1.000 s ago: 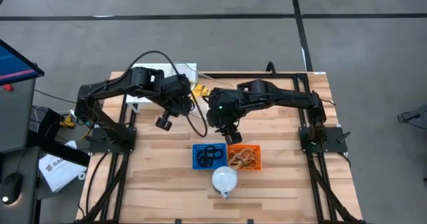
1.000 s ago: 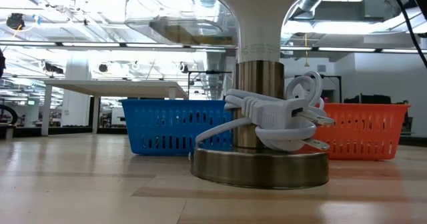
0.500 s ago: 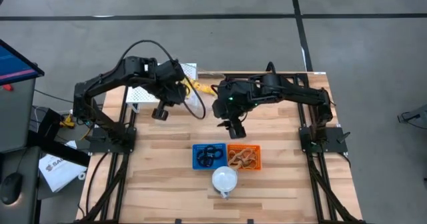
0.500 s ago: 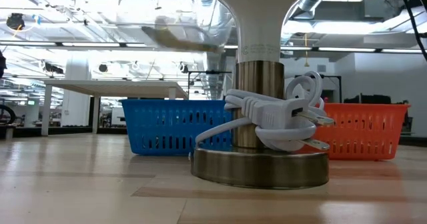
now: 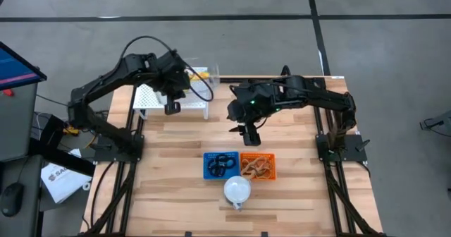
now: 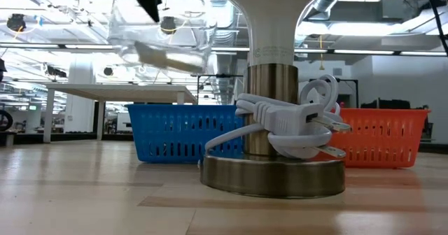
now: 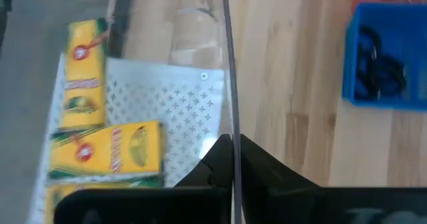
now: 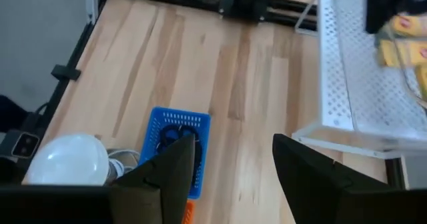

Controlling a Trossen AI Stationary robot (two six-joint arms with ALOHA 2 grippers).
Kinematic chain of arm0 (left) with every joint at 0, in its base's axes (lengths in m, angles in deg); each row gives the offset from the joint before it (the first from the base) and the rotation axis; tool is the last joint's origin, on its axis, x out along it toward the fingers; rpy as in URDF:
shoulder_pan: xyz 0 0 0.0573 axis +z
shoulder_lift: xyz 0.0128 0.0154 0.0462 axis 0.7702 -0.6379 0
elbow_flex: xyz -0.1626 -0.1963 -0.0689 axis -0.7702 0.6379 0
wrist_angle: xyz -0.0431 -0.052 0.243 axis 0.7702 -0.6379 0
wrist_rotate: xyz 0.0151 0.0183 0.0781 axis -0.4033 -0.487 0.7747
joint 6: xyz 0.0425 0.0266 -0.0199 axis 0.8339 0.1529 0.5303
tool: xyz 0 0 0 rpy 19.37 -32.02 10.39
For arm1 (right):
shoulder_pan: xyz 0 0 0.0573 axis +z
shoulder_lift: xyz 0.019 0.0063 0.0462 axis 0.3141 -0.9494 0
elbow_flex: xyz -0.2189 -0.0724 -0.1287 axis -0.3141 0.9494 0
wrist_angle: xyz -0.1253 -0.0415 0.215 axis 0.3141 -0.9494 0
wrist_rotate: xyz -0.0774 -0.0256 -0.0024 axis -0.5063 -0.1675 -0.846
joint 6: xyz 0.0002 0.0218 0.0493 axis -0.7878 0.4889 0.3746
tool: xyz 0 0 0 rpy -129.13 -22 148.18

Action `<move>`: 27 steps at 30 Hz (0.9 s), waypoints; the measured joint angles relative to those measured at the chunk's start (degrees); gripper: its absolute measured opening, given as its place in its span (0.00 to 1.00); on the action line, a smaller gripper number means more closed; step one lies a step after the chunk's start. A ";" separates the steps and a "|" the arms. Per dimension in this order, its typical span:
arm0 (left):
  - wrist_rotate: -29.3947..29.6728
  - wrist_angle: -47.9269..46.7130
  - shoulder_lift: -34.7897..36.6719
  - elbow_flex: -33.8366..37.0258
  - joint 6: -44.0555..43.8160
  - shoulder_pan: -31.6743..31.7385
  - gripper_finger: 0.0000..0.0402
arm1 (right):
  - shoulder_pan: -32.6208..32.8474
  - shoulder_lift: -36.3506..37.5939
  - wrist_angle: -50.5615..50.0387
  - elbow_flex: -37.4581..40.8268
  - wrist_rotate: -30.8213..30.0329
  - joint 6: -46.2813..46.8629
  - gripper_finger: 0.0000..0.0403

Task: Pick & Place Office Desk Supplies
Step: Put the transparent bin filled with crayon boxes on the shelf

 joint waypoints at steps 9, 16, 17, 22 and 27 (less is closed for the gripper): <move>16.28 9.94 13.12 16.38 -28.75 2.39 0.00 | 0.01 2.92 -1.24 0.00 -1.59 2.60 0.49; 25.63 7.82 15.49 17.03 -47.55 2.60 0.00 | -0.04 4.15 -1.91 0.00 -2.80 3.99 0.49; 26.77 7.83 15.44 17.04 -49.52 2.63 0.00 | -0.04 4.38 -1.99 0.00 -2.80 3.99 0.49; 31.52 5.98 13.68 17.04 -57.10 2.77 0.00 | 0.01 4.88 -1.89 0.00 -2.78 3.99 0.49; 32.49 4.22 10.71 17.04 -60.14 4.64 0.00 | 0.01 4.79 -1.92 0.00 -2.76 3.73 0.49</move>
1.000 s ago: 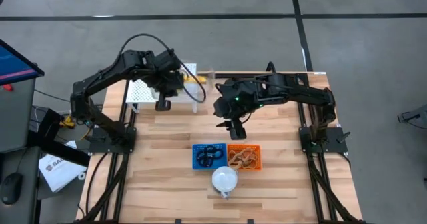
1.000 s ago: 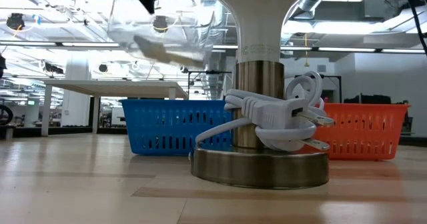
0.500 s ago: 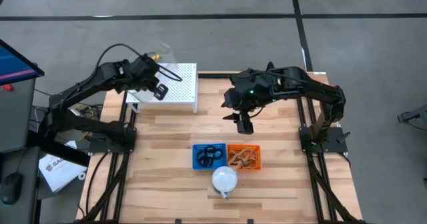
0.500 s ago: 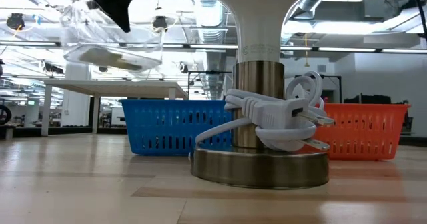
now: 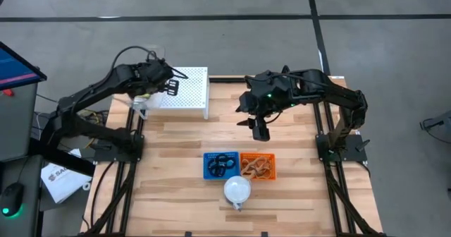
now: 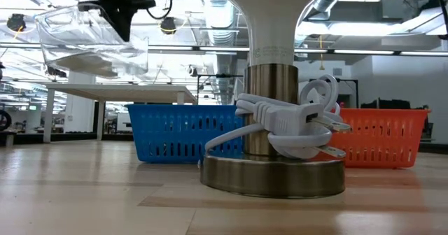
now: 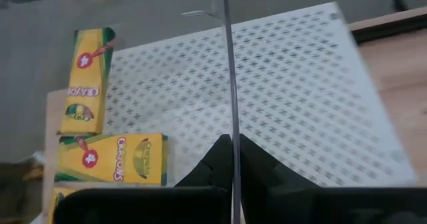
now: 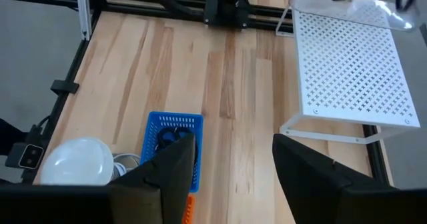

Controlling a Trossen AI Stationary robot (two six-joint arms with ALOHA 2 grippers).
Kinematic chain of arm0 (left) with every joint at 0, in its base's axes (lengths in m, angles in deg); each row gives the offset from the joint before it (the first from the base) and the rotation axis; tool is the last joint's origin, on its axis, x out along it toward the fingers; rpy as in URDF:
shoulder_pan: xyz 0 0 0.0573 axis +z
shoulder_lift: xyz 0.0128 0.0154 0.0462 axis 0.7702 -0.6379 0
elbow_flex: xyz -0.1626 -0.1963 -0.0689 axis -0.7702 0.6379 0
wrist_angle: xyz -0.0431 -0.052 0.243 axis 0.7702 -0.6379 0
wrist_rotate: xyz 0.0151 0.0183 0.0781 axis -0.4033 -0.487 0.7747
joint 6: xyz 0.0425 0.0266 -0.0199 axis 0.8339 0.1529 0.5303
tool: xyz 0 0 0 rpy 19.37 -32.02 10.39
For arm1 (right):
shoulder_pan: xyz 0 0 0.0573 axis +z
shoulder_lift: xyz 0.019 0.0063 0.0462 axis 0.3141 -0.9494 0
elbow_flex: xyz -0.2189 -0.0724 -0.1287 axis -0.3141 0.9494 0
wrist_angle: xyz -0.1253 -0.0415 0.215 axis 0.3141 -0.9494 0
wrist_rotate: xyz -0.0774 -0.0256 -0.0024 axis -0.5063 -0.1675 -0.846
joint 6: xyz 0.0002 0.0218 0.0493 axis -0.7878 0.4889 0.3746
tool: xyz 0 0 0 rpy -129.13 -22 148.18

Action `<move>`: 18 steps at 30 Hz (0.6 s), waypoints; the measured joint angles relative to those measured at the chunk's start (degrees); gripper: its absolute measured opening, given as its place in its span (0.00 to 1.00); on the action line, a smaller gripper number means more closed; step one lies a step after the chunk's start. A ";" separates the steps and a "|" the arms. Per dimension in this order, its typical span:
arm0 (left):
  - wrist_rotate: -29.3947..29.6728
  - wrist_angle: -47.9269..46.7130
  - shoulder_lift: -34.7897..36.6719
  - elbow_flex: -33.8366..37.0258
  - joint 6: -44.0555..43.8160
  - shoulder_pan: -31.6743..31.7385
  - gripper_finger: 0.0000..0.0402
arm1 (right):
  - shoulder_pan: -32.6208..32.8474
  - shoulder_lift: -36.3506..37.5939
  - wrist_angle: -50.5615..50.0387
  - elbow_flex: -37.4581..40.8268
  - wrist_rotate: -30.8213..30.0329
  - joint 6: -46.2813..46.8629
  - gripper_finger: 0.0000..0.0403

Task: Pick & Place Office Desk Supplies
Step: Put the transparent bin filled with crayon boxes on the shelf

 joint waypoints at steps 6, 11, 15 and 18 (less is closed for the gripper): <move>0.24 -1.49 -4.13 -0.02 -2.16 3.05 0.00 | 0.00 -0.02 0.00 0.00 0.06 -0.20 0.49; 0.01 -3.84 -5.83 -1.78 -4.44 5.08 0.00 | 0.00 -0.02 0.00 0.00 0.18 0.20 0.49; 0.75 -6.02 -5.63 -2.05 -7.11 6.09 0.00 | 0.00 -0.02 0.00 0.00 0.18 0.21 0.49; 1.04 -6.42 -5.65 -2.05 -7.78 6.36 0.00 | -0.02 -0.02 0.00 0.00 0.20 -0.22 0.49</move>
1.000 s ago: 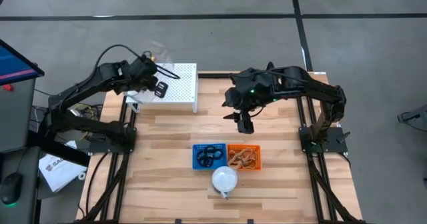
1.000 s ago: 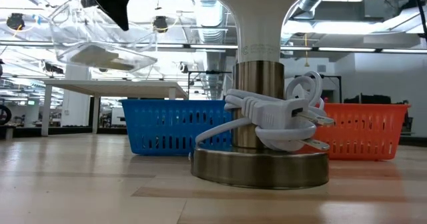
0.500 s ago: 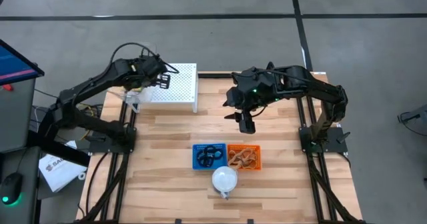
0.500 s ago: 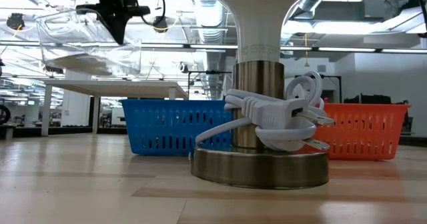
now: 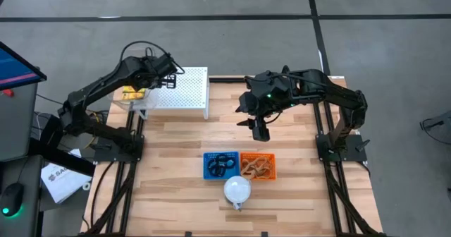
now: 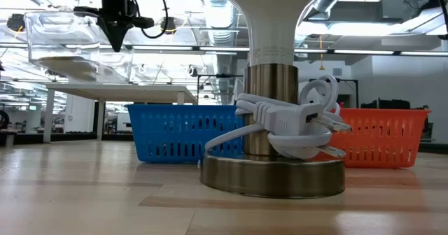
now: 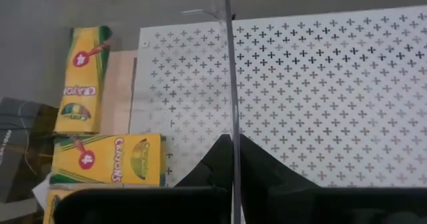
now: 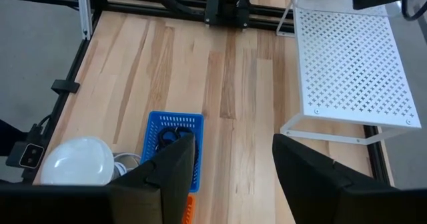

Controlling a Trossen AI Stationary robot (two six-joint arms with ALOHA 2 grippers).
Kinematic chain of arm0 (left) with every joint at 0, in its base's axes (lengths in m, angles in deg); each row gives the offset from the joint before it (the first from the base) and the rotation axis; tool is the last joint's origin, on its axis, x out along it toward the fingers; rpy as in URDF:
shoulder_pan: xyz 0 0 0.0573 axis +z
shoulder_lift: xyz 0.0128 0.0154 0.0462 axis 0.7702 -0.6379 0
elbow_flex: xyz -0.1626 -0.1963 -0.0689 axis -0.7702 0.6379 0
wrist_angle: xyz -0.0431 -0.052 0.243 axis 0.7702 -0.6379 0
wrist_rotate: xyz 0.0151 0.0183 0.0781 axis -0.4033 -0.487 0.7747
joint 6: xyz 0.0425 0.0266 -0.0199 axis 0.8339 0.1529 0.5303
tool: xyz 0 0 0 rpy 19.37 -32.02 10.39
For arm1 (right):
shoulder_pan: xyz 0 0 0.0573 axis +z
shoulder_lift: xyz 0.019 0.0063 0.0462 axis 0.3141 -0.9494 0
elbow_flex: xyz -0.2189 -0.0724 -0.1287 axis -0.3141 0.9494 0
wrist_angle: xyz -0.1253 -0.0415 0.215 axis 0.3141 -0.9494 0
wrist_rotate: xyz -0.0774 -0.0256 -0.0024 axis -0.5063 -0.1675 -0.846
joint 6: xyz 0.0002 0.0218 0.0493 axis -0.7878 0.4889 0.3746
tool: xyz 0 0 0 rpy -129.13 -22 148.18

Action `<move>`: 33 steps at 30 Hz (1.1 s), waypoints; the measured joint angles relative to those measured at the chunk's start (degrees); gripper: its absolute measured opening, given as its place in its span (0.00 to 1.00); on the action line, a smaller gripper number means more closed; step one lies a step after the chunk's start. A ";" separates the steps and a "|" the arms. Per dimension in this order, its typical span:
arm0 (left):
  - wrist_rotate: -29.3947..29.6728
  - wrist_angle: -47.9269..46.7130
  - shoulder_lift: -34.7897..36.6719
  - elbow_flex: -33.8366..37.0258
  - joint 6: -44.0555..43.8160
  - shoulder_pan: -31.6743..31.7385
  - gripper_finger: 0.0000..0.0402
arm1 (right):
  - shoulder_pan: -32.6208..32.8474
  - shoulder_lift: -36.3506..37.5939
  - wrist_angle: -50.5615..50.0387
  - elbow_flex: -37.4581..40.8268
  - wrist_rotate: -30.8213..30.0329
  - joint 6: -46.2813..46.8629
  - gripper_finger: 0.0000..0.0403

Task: Pick & Place Office Desk Supplies
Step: Put the transparent bin filled with crayon boxes on the shelf

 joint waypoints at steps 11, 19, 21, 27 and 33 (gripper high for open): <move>1.55 0.10 -3.31 -0.04 -3.01 -2.53 0.00 | -1.20 0.41 0.08 0.02 0.00 -0.09 0.49; 1.95 0.53 -6.49 -0.04 -4.85 -3.54 0.00 | -1.94 1.92 -0.03 0.02 0.03 -0.49 0.49; 2.01 1.04 -7.05 -0.04 -5.22 -3.87 0.00 | -2.22 2.39 0.27 0.02 0.02 -0.87 0.49; 1.98 1.46 -7.98 -0.04 -5.33 -4.11 0.00 | -2.29 2.66 0.15 0.02 0.04 -1.07 0.49; 1.99 2.11 -7.96 -0.04 -5.45 -4.07 0.00 | -2.27 2.67 0.15 0.02 0.20 -1.27 0.49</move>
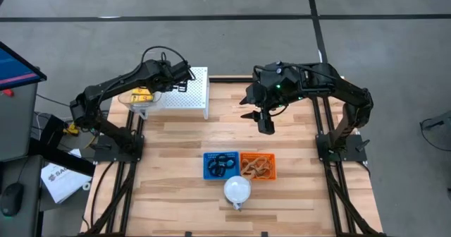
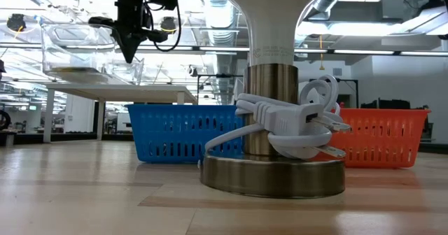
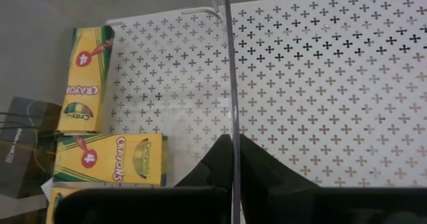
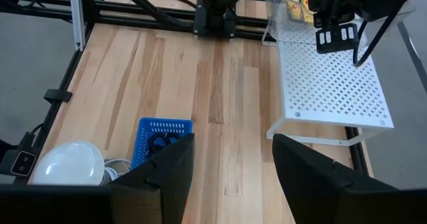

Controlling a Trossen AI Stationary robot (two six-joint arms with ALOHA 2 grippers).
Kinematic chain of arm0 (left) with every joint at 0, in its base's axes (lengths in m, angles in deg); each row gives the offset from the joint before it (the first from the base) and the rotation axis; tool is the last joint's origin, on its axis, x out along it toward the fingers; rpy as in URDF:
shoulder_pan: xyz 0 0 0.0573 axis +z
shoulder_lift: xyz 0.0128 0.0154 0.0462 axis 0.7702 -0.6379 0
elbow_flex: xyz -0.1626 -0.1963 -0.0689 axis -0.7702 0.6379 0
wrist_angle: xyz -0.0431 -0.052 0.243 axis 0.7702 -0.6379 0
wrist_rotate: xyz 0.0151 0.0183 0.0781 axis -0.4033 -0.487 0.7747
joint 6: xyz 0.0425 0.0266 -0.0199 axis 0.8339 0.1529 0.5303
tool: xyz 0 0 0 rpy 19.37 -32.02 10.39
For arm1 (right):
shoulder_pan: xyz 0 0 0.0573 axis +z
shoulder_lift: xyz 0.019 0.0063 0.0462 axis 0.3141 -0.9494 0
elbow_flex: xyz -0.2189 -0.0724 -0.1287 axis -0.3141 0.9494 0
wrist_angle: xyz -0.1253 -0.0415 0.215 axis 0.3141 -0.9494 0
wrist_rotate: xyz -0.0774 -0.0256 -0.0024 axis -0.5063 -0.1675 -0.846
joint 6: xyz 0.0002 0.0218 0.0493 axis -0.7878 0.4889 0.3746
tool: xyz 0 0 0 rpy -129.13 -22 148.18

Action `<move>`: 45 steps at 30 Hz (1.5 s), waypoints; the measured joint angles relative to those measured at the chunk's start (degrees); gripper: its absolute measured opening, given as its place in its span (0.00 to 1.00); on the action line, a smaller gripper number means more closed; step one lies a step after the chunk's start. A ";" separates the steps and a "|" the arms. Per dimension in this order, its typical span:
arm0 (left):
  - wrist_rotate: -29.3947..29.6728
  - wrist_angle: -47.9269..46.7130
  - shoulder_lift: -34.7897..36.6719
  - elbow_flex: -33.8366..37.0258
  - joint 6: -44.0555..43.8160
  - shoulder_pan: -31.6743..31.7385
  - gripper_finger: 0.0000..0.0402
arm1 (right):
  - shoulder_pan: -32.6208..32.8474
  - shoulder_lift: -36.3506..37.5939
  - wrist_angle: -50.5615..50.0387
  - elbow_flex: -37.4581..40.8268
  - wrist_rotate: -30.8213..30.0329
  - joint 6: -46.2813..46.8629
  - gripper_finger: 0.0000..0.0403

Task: Pick & Place Office Desk Supplies
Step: Put the transparent bin filled with crayon boxes on the shelf

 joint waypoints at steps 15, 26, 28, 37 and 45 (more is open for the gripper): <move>-0.35 0.53 -1.16 -0.02 -0.13 -0.57 0.00 | 0.04 0.00 -0.02 0.00 0.04 0.07 0.49; -0.02 0.93 -4.07 -0.02 0.18 -1.03 0.00 | 0.11 0.00 -0.15 0.00 0.07 1.29 0.49; -0.04 0.92 -4.07 -0.02 0.28 -0.77 0.00 | 0.11 0.00 -0.15 0.00 0.07 1.32 0.49; -0.15 3.46 -4.07 -0.02 0.42 -0.42 0.00 | 0.51 -0.02 -0.07 0.00 0.07 1.94 0.49; -0.06 3.43 -4.04 -0.01 0.88 -0.09 0.00 | 1.29 -0.02 -0.09 0.00 0.07 2.33 0.49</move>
